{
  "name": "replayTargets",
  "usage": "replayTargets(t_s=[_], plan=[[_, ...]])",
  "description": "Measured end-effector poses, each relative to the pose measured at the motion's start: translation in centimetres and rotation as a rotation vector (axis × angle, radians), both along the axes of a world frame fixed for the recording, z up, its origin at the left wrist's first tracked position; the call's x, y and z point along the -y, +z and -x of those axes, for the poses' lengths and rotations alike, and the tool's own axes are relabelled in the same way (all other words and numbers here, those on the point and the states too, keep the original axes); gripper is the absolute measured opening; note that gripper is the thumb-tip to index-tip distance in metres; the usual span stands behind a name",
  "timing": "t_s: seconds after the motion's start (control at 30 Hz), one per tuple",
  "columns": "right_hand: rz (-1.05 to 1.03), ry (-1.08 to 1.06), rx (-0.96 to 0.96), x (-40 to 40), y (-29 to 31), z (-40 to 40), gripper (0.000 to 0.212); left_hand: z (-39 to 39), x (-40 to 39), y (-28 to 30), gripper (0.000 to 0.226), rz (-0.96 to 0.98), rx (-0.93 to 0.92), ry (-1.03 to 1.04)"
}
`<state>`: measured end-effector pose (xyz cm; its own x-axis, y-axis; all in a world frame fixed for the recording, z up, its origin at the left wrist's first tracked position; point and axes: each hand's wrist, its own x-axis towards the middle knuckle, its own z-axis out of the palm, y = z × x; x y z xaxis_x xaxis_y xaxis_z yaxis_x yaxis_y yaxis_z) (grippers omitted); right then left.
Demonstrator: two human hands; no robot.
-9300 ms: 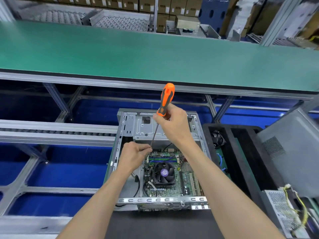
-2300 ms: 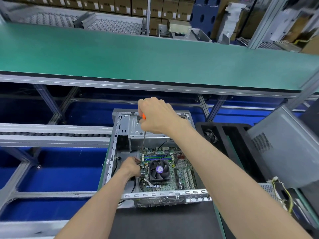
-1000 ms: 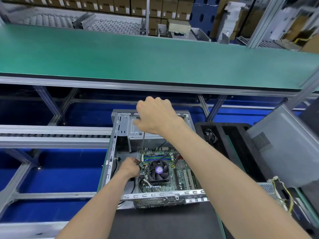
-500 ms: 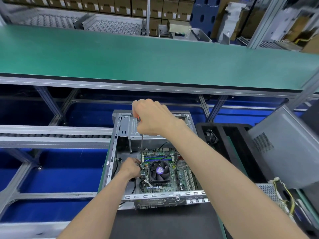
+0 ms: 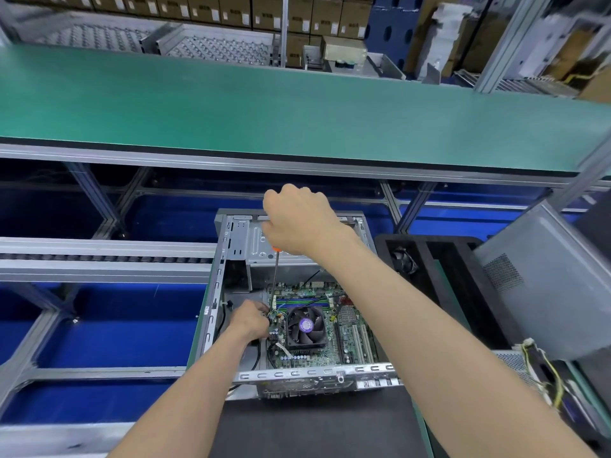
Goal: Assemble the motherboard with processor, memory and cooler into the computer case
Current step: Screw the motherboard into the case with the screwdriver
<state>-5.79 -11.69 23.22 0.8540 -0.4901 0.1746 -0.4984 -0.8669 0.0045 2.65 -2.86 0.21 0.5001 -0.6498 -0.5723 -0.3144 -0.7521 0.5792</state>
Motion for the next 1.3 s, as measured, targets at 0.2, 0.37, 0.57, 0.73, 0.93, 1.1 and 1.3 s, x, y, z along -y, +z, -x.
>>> replayTargets(t_s=[0.2,0.37,0.57,0.73,0.93,1.1,1.3], plan=[[-0.062,0.031,-0.007,0.2,-0.1,0.2,0.021,0.1,0.0,-0.1,0.058,0.003,0.005,0.002],[-0.168,0.060,0.042,-0.1,-0.3,0.1,0.014,-0.1,0.0,-0.3,0.056,-0.002,-0.006,-0.014],[-0.003,0.007,0.014,0.1,-0.4,0.1,0.025,-0.1,0.0,-0.3,0.060,-0.011,-0.008,-0.023],[-0.188,0.047,0.043,0.3,-0.1,0.3,0.015,-0.1,0.0,-0.5,0.058,-0.011,-0.003,-0.024],[0.022,-0.005,0.024,0.5,-0.5,0.2,0.019,0.0,0.0,-0.4,0.057,-0.014,-0.004,-0.018],[-0.297,0.063,0.034,0.0,0.1,0.3,0.019,-0.1,-0.1,-0.4,0.058,-0.014,-0.014,-0.013],[0.174,-0.029,0.025,-0.4,-0.7,-1.0,0.038,0.0,-0.1,-0.2,0.060,-0.023,-0.006,-0.017]])
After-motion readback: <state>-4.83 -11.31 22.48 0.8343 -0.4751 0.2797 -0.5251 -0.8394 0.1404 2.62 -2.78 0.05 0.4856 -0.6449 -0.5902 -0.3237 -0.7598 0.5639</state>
